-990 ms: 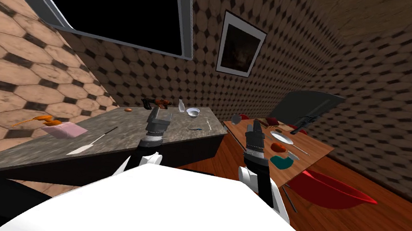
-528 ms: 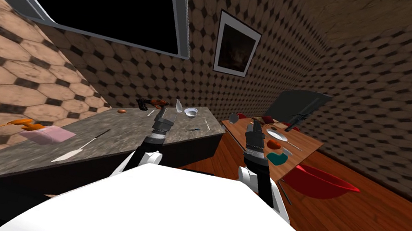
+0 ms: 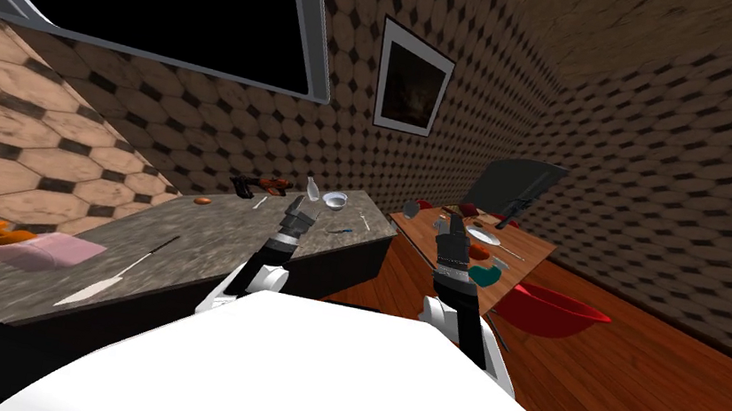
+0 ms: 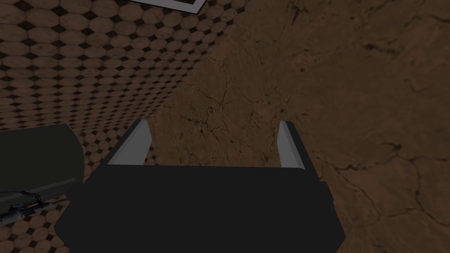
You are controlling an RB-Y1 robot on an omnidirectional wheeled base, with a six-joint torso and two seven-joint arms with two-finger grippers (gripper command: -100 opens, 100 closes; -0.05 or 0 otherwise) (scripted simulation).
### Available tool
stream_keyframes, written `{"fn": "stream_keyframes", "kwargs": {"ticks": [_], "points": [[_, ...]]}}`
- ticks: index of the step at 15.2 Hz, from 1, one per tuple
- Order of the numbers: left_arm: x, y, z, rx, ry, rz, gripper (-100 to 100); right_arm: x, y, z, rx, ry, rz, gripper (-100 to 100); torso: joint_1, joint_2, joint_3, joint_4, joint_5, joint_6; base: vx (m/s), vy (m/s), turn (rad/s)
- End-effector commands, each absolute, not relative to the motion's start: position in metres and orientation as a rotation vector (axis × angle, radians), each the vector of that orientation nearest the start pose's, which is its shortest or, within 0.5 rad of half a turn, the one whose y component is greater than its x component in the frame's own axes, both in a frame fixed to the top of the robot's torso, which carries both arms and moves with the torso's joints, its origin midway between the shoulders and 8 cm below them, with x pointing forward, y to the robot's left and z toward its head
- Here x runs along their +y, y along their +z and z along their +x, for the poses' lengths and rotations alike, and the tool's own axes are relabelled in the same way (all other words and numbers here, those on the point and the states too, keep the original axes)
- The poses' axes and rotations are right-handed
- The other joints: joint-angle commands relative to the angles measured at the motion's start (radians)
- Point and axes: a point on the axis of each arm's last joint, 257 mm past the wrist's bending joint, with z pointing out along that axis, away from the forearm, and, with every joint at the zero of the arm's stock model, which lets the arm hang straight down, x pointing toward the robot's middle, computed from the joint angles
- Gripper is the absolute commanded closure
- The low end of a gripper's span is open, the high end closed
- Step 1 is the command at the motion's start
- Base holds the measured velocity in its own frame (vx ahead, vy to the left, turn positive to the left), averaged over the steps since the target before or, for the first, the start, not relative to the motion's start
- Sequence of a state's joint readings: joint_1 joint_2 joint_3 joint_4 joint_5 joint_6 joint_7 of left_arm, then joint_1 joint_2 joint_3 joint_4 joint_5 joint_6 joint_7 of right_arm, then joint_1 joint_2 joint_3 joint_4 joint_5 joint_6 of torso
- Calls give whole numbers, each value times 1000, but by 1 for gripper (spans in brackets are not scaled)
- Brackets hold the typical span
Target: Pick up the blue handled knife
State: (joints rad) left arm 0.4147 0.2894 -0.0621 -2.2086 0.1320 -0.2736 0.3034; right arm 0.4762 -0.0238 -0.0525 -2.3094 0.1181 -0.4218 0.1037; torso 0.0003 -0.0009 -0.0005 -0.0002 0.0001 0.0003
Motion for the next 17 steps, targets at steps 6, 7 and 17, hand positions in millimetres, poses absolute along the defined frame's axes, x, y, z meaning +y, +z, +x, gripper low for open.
{"fn": "stream_keyframes", "kwargs": {"ticks": [6,7,17], "points": [[246,-63,424,973,-1668,-1038,-100,-281,30,353,732,1074,543,0,0,0,0,0,0,0,6,2,-71],[246,-64,424,974,-1667,-1040,-100,-281,30,353,732,1074,543,0,0,0,0,0,0,0,5,3,-31],[243,-112,453,1101,-1691,-1290,-100,-281,30,353,732,1074,543,0,0,0,0,0,0,0,7,2,-82]]}}
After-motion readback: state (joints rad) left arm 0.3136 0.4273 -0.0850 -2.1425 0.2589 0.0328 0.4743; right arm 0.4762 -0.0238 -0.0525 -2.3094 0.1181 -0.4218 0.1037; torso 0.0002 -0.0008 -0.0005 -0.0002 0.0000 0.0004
